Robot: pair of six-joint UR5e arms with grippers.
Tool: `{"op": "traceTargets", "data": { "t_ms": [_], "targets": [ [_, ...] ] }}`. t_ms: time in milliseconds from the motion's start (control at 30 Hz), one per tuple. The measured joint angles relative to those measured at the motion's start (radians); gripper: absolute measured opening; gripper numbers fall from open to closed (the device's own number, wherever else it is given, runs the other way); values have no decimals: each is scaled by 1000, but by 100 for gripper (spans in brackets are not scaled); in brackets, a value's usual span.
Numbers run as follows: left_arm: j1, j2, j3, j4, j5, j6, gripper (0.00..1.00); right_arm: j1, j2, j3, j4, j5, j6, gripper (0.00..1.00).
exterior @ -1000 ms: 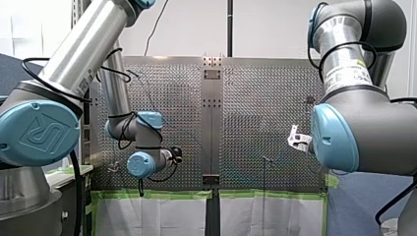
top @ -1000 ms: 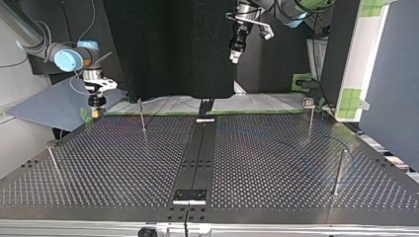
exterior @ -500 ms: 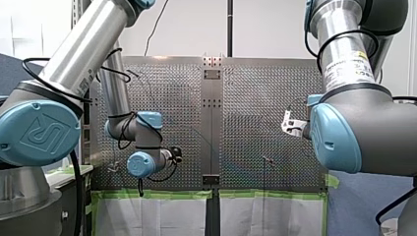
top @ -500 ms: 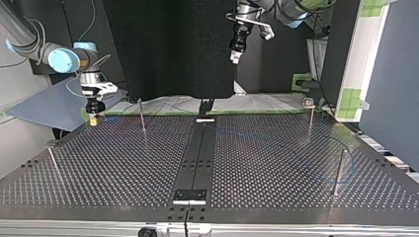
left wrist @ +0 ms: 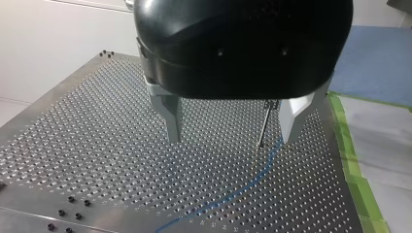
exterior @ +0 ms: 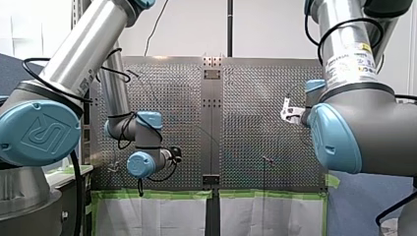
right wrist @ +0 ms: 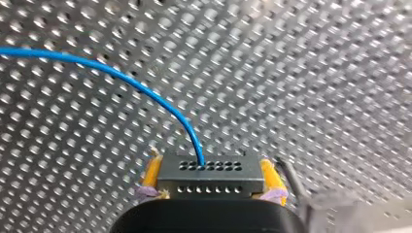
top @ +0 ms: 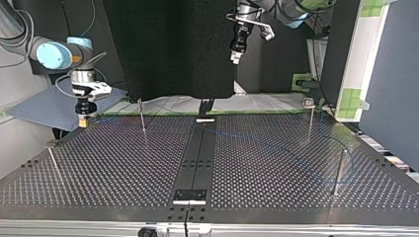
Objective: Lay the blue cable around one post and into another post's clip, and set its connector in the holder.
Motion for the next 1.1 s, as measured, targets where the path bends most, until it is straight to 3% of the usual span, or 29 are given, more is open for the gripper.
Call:
{"op": "traceTargets", "data": {
  "t_ms": [267,367,633,900,1100],
  "targets": [
    [0,0,0,-2,0,0,99,-6,-84,6,63,83,0,0],
    [0,0,0,-2,1,0,99,-10,-111,6,81,98,3,0],
    [0,0,0,-4,2,-1,99,-18,-184,6,95,103,8,0],
    [0,0,0,-5,2,0,99,-41,-247,5,114,102,25,0],
    [0,0,0,-6,2,0,99,-62,-245,5,147,111,16,0]
  ]
}}
